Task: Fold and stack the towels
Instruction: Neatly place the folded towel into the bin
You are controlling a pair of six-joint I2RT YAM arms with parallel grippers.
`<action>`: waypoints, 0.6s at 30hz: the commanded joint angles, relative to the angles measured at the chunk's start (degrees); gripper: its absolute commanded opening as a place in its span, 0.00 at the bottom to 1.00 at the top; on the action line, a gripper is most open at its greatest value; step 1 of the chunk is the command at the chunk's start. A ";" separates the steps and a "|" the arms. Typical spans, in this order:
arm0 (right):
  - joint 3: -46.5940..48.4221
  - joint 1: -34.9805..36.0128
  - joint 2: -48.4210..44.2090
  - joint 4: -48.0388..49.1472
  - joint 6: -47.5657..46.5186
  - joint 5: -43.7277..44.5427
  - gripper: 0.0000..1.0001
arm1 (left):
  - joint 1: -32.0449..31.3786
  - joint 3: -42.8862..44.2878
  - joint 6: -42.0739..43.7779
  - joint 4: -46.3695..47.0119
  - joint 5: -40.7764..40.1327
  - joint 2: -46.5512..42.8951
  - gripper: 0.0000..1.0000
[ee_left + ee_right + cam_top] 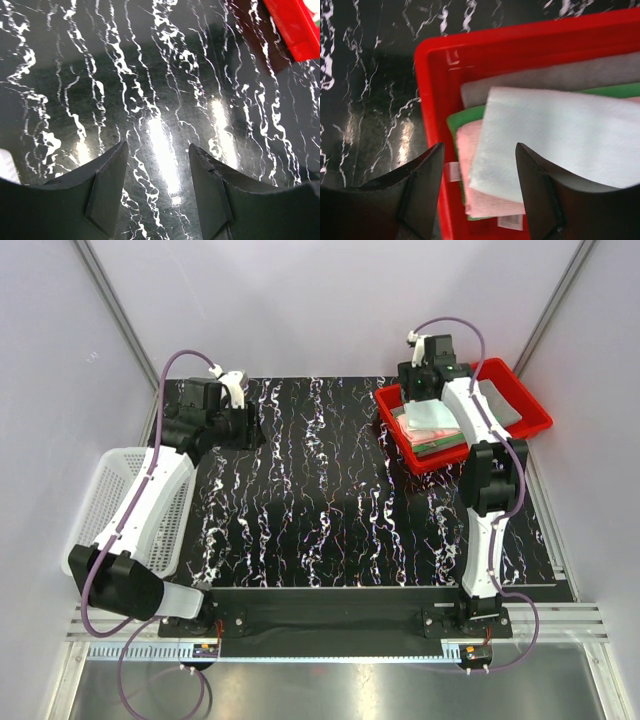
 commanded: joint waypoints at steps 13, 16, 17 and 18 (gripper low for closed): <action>-9.43 0.38 -4.57 -2.22 7.74 -11.08 0.35 | 0.16 -1.10 1.12 3.50 4.75 -5.89 0.58; -13.12 0.47 -7.29 -2.67 10.21 -13.54 0.40 | 0.24 -2.67 1.48 4.64 4.49 -7.65 0.59; -13.91 0.55 -8.17 -2.84 11.00 -13.46 0.40 | 0.16 -3.12 1.74 4.99 4.31 -8.61 0.60; -15.75 0.81 -10.18 -2.84 11.36 -13.37 0.40 | 0.24 -3.56 2.00 5.26 4.57 -8.97 0.60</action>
